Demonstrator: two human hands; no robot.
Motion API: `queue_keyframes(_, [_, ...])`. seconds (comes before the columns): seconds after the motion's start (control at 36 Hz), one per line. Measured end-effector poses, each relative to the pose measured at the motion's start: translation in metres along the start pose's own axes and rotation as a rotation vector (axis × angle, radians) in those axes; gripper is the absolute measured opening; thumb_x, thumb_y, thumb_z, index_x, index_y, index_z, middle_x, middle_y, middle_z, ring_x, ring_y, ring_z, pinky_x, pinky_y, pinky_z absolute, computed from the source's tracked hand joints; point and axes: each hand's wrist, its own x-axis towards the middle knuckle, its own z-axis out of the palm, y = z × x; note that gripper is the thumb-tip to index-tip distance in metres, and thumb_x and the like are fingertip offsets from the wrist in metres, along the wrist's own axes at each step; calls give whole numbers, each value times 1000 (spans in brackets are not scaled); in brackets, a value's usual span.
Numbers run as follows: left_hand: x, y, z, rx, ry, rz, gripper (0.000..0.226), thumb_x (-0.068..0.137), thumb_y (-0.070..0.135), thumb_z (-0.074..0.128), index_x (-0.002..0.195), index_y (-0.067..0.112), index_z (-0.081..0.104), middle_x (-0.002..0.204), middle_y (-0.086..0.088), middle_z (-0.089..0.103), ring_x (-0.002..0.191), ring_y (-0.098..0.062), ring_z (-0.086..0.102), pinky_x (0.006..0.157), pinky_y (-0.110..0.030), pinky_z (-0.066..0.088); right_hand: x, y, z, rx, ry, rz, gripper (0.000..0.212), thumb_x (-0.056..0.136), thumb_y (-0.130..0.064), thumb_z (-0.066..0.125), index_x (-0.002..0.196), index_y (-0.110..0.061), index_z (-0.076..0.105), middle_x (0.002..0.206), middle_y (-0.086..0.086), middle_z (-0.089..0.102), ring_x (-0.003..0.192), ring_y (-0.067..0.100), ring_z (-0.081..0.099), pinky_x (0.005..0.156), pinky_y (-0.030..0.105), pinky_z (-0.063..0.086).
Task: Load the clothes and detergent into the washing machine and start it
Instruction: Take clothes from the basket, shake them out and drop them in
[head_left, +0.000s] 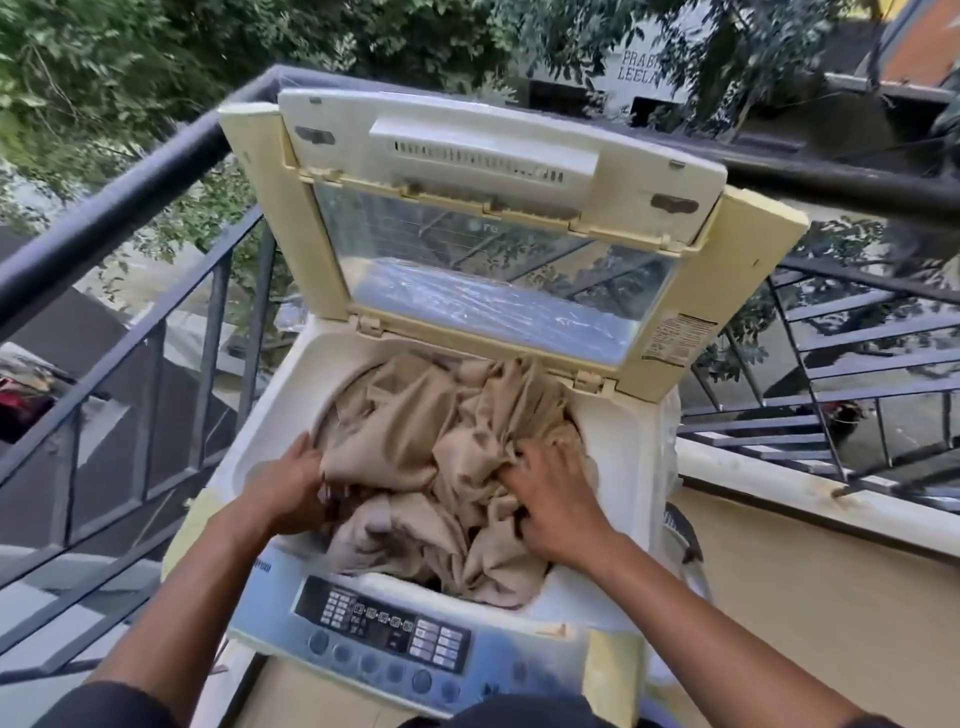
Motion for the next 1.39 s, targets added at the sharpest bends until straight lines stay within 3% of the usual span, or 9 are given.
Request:
queue_keyframes(0.08, [-1, 6, -3, -55, 68, -65, 49, 77, 40, 71, 118, 13, 70, 118, -14, 61, 126, -35, 55, 89, -49, 56, 17, -10, 2, -27, -269, -3, 60, 85, -34, 62, 143, -29, 48, 154, 13, 31, 146, 36, 28, 124, 60, 13])
queue_keyframes(0.25, [10, 34, 2, -423, 322, 112, 62, 79, 44, 54, 134, 18, 65, 126, -14, 69, 115, -38, 66, 93, -45, 55, 60, -19, 10, -59, -513, 119, 61, 91, -42, 59, 147, -21, 45, 150, 12, 33, 144, 34, 31, 115, 59, 28])
queue_keyframes(0.47, [80, 55, 72, -54, -194, 236, 77, 90, 67, 50, 159, 33, 39, 164, -9, 34, 151, -34, 36, 121, -39, 34, 83, -6, 49, -154, -910, 324, 73, 97, -48, 53, 160, -18, 30, 165, 10, 28, 149, 36, 34, 123, 55, 28])
queue_keyframes(0.53, [93, 60, 87, -21, -332, 174, 84, 93, 65, 57, 164, 35, 24, 172, -12, 17, 156, -37, 23, 126, -43, 27, 86, -7, 45, -191, -915, 319, 65, 97, -44, 55, 155, -19, 39, 158, 10, 41, 142, 33, 45, 117, 50, 37])
queue_keyframes(0.64, [99, 80, 90, 23, -507, 78, 89, 92, 73, 52, 166, 41, 15, 169, -12, 32, 152, -37, 34, 122, -40, 33, 90, -19, 35, -195, -600, 312, 43, 93, -26, 62, 136, -23, 57, 134, 8, 60, 118, 29, 61, 90, 42, 48])
queue_keyframes(0.81, [116, 80, 108, 100, -597, 58, 89, 86, 70, 53, 163, 40, 20, 161, -8, 46, 142, -35, 50, 115, -44, 45, 78, -35, 38, -118, -178, 52, 87, 83, -15, 75, 152, -27, 24, 154, 22, 25, 142, 43, 31, 105, 55, 43])
queue_keyframes(1.0, [115, 76, 112, 249, -703, 78, 109, 81, 37, 72, 165, 44, 2, 167, -12, 31, 149, -41, 38, 119, -52, 38, 74, -16, 78, -223, -613, 151, 110, 82, -27, 79, 163, -41, 4, 171, 16, -7, 155, 44, 5, 121, 65, 16])
queue_keyframes(1.17, [130, 60, 90, 157, -601, 31, 108, 89, 26, 74, 166, 36, -1, 171, -16, 18, 152, -37, 34, 116, -45, 43, 79, -3, 90, -93, -623, 311, 80, 89, -18, 69, 155, -14, 25, 144, 24, 52, 131, 42, 50, 107, 47, 48])
queue_keyframes(1.39, [136, 64, 93, -57, -258, -42, 117, 91, 37, 64, 157, 37, -33, 173, -10, -18, 154, -45, 25, 114, -55, 42, 111, 12, 49, 7, -973, 263, 41, 98, -24, 54, 135, -5, 58, 138, 18, 60, 108, 32, 60, 79, 31, 42])
